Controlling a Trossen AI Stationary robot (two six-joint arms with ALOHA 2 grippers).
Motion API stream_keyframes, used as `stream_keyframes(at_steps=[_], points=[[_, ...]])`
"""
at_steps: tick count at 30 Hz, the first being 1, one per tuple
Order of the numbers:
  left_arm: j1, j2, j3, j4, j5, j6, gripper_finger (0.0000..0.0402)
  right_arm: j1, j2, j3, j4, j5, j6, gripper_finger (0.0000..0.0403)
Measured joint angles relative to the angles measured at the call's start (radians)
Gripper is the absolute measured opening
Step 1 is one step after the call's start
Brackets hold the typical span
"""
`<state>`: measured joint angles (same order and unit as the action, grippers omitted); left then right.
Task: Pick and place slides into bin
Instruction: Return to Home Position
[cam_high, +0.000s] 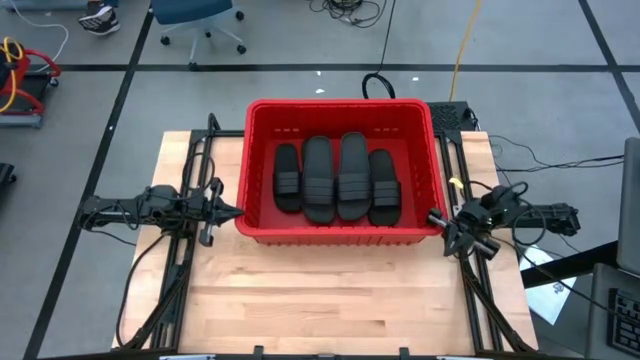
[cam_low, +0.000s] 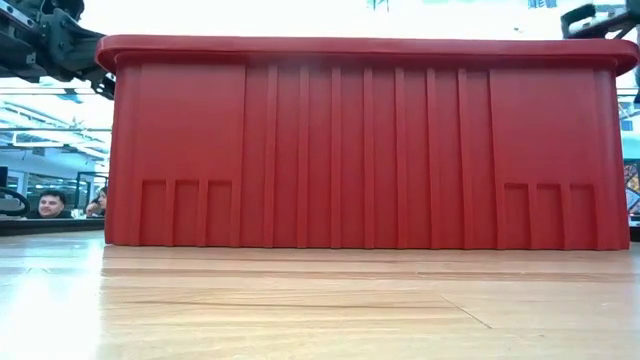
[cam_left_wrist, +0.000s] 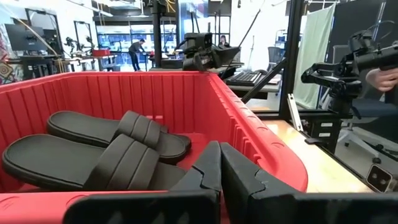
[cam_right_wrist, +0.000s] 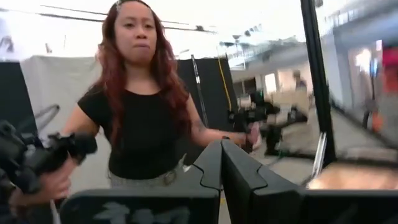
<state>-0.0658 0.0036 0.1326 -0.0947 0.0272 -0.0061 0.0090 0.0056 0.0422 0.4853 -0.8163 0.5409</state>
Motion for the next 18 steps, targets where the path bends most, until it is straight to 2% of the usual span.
stream_keyframes(at_steps=[3, 6, 12, 18], points=[[0.0, 0.001, -0.002, 0.017, -0.001, -0.021, 0.0004, 0.0, -0.001, 0.006, 0.051, -0.005, -0.068, 0.0], [0.0, 0.001, -0.002, 0.029, -0.001, -0.023, 0.0007, 0.0, 0.0, 0.01, 0.035, -0.06, -0.076, 0.0], [0.0, 0.001, -0.002, 0.021, -0.001, -0.018, 0.0004, 0.0, -0.001, 0.01, 0.011, -0.17, -0.043, 0.0], [0.0, 0.001, -0.002, 0.015, -0.001, 0.01, 0.0006, 0.0, -0.002, 0.01, 0.06, -0.265, 0.084, 0.0]])
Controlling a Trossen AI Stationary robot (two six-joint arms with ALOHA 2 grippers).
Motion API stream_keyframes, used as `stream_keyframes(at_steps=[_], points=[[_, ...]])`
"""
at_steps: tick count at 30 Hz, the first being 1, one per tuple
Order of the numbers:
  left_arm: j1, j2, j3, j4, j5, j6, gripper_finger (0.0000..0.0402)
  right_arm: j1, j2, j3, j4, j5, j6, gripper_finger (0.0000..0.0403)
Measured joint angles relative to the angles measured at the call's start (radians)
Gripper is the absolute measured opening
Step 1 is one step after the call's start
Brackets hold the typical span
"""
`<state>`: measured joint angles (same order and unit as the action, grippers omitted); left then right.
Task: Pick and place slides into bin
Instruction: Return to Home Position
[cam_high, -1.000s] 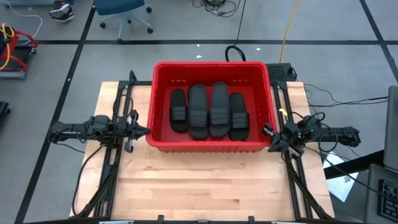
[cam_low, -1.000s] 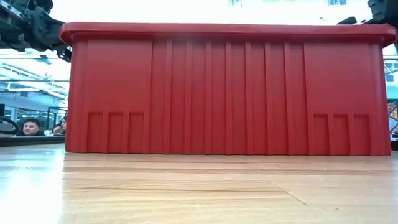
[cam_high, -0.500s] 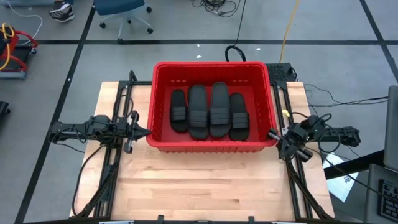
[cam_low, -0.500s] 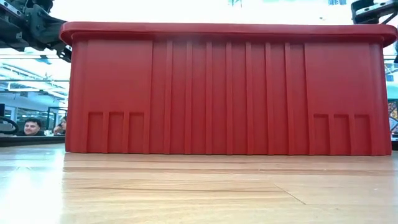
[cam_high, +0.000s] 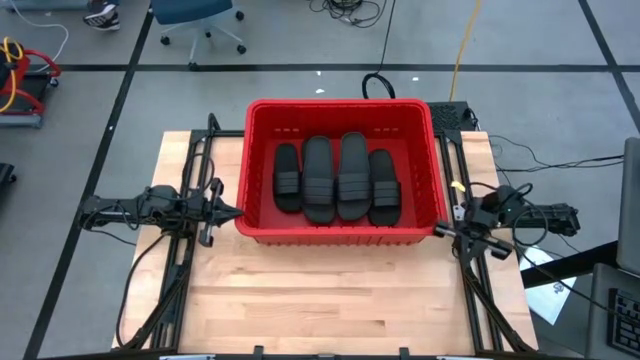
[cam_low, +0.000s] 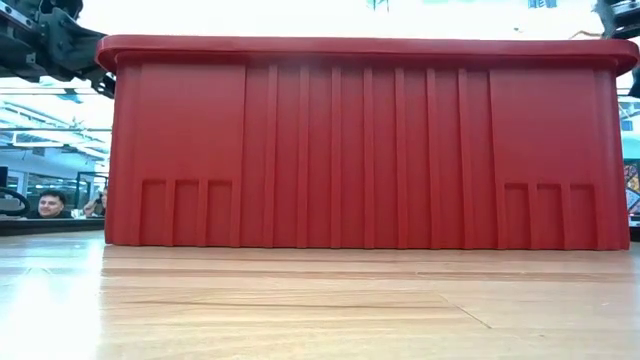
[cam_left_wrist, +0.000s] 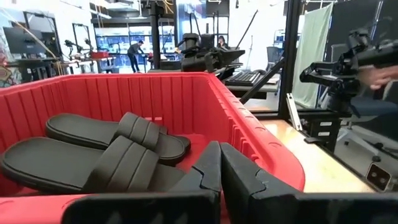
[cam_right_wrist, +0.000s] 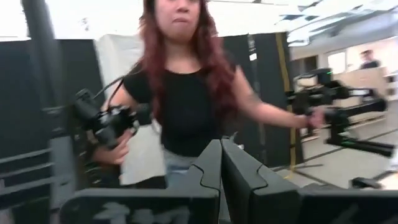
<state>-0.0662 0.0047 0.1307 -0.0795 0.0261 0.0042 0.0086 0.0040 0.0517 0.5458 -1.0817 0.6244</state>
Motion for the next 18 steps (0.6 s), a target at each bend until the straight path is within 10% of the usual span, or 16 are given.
stream_keyframes(at_steps=[6, 18], points=[[0.0, 0.0, 0.0, 0.008, -0.096, 0.016, 0.0008, 0.0, 0.0, 0.001, 0.21, -0.054, 0.045, 0.0], [0.0, 0.0, 0.002, 0.024, -0.13, 0.029, 0.0011, 0.06, 0.0, 0.001, -0.082, -0.126, -0.088, 0.0]])
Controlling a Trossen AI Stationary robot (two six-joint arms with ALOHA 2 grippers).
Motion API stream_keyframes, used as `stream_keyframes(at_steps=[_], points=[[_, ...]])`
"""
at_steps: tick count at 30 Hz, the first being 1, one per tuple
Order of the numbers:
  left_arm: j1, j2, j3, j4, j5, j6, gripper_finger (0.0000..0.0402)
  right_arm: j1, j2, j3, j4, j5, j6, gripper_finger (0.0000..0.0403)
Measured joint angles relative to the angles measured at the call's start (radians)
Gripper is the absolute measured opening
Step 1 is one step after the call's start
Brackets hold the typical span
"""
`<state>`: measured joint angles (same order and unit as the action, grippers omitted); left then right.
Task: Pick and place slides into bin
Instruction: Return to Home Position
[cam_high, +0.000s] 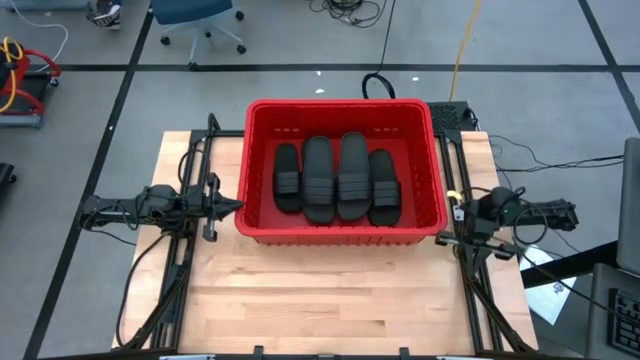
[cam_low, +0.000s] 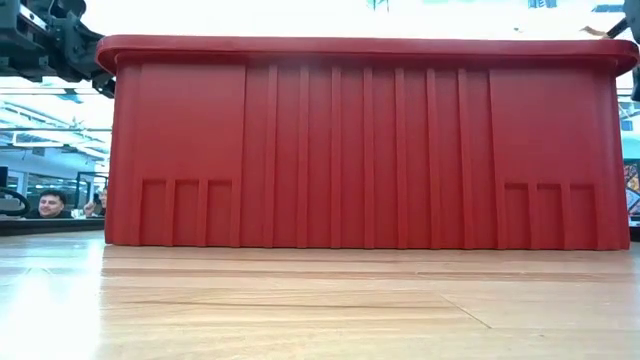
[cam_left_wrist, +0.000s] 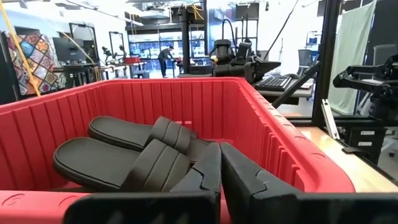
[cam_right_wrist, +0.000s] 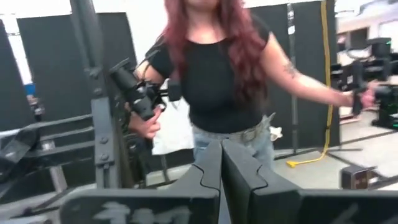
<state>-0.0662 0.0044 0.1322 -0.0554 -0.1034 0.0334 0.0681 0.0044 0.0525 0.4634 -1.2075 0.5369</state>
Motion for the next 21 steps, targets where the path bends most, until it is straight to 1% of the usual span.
stream_keyframes(at_steps=[2, 5, 9, 13, 16, 21], points=[[0.0, 0.0, 0.0, -0.001, -0.001, 0.012, 0.0016, 0.022, 0.0, 0.0, -0.038, 0.006, -0.02, 0.0], [0.0, 0.0, 0.0, -0.001, 0.006, 0.014, 0.002, 0.045, 0.0, 0.0, -0.117, 0.065, -0.06, 0.0], [0.0, 0.0, 0.0, -0.027, 0.075, 0.013, 0.0017, 0.069, 0.0, 0.0, -0.204, 0.118, -0.133, 0.0], [0.0, -0.001, 0.002, -0.042, 0.152, -0.007, 0.0003, 0.089, 0.0, 0.0, -0.21, 0.153, -0.185, 0.0], [0.0, -0.001, 0.003, -0.057, 0.258, -0.013, 0.0006, 0.099, 0.0, 0.0, -0.221, 0.174, -0.21, 0.0], [-0.001, 0.0, -0.002, -0.126, 0.533, -0.028, 0.0009, 0.108, 0.0, 0.0, -0.236, 0.185, -0.242, 0.0]])
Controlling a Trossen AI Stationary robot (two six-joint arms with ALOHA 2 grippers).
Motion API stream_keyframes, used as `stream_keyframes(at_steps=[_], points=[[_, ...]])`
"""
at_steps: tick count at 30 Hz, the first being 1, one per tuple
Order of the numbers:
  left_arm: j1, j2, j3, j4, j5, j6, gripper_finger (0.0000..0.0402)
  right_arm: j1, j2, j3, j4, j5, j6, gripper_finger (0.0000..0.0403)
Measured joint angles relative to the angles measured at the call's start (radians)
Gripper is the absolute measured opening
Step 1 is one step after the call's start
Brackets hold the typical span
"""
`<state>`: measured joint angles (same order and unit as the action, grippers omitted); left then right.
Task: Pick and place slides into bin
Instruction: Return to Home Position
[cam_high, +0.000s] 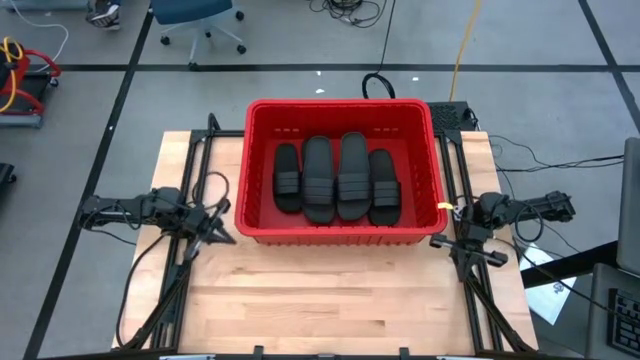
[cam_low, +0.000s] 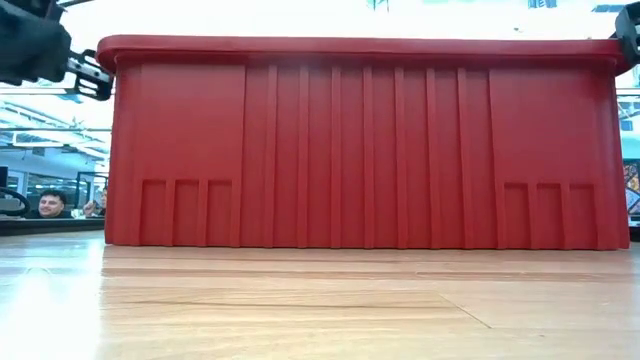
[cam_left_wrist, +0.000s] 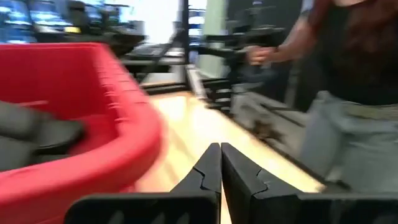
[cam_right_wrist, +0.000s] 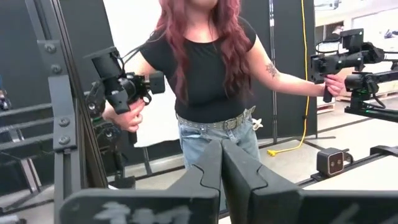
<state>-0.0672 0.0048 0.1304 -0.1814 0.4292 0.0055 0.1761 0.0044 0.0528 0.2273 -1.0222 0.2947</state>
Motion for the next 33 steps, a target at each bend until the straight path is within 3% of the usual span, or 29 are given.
stream_keyframes(at_steps=[6, 14, 21, 24, 33], points=[[0.001, 0.0, 0.002, -0.004, 0.184, -0.081, 0.0006, 0.004, 0.001, 0.0, -0.004, 0.001, -0.071, 0.0], [0.001, 0.0, 0.002, -0.004, 0.251, -0.087, 0.0028, 0.009, 0.001, 0.0, -0.017, -0.029, -0.03, 0.0], [0.001, 0.0, 0.002, -0.005, 0.255, -0.078, 0.0017, 0.056, 0.001, 0.0, -0.025, -0.158, -0.071, 0.0], [0.001, 0.0, 0.002, -0.003, 0.262, -0.063, 0.0009, 0.074, 0.001, 0.0, -0.023, -0.154, -0.084, 0.0], [0.001, 0.0, 0.002, -0.002, 0.429, -0.006, 0.0015, 0.083, 0.001, 0.0, -0.023, -0.156, -0.098, 0.0]])
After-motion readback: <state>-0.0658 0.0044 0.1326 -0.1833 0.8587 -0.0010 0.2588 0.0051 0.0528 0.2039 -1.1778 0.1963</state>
